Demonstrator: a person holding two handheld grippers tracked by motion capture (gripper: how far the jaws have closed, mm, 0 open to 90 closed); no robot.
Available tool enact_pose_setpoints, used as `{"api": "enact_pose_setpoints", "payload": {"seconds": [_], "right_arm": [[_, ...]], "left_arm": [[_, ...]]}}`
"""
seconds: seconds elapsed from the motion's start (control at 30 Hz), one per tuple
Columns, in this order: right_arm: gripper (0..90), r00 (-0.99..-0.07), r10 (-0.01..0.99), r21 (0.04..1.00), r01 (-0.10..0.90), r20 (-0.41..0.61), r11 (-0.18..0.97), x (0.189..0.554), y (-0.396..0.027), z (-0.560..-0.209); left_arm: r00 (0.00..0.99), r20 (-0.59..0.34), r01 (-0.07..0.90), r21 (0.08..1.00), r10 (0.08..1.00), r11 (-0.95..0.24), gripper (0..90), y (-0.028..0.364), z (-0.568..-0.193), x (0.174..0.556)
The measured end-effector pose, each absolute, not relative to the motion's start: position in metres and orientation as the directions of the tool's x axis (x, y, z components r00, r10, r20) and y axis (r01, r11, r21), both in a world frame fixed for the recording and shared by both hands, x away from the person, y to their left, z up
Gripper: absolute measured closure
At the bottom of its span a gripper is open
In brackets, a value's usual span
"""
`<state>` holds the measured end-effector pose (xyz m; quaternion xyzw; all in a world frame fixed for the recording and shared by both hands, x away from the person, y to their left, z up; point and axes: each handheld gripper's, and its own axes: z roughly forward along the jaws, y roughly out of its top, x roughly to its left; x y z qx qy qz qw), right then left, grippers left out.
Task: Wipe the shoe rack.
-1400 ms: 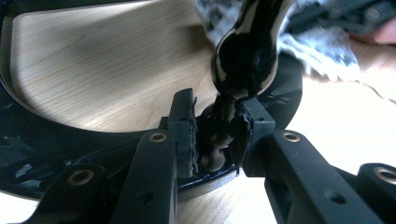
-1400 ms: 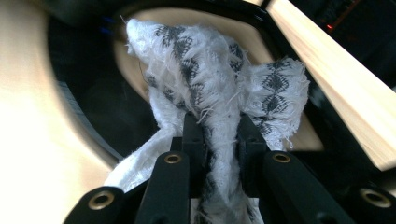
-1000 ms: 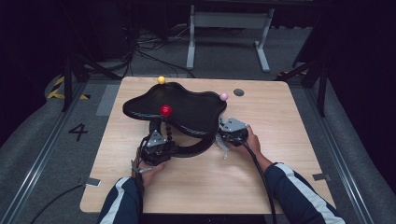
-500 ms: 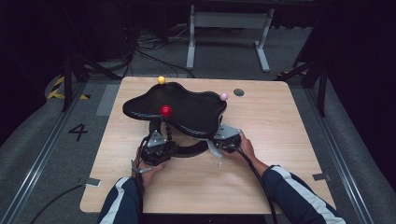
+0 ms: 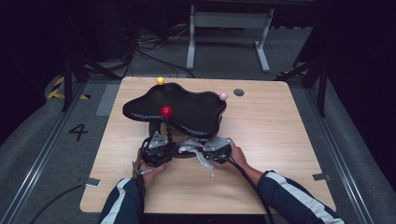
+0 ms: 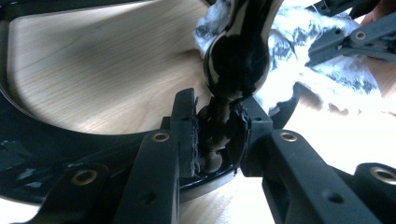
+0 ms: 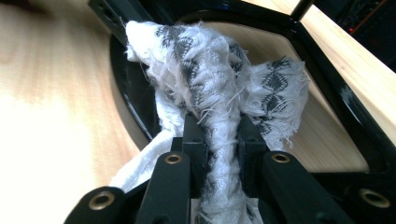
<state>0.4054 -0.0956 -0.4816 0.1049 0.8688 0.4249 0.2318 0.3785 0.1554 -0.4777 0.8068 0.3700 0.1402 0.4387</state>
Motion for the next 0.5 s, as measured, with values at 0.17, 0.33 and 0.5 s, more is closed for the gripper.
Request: {"api": "enact_pose_setpoints", "payload": {"seconds": [0.17, 0.33, 0.5], "right_arm": [[78.3, -0.879, 0.359, 0.787, -0.03, -0.314, 0.616, 0.406, -0.096, -0.482], [78.3, -0.854, 0.392, 0.773, -0.018, -0.341, 0.634, 0.419, -0.102, -0.481], [78.2, -0.814, 0.474, 0.783, 0.039, -0.335, 0.62, 0.437, -0.119, -0.483]], "left_arm": [[0.692, -0.102, 0.472, 0.813, 0.714, -0.341, 73.8, 0.156, -0.478, 0.379], [0.693, -0.103, 0.472, 0.813, 0.714, -0.341, 73.8, 0.156, -0.478, 0.379], [0.699, -0.106, 0.473, 0.81, 0.707, -0.346, 73.8, 0.155, -0.478, 0.378]]}}
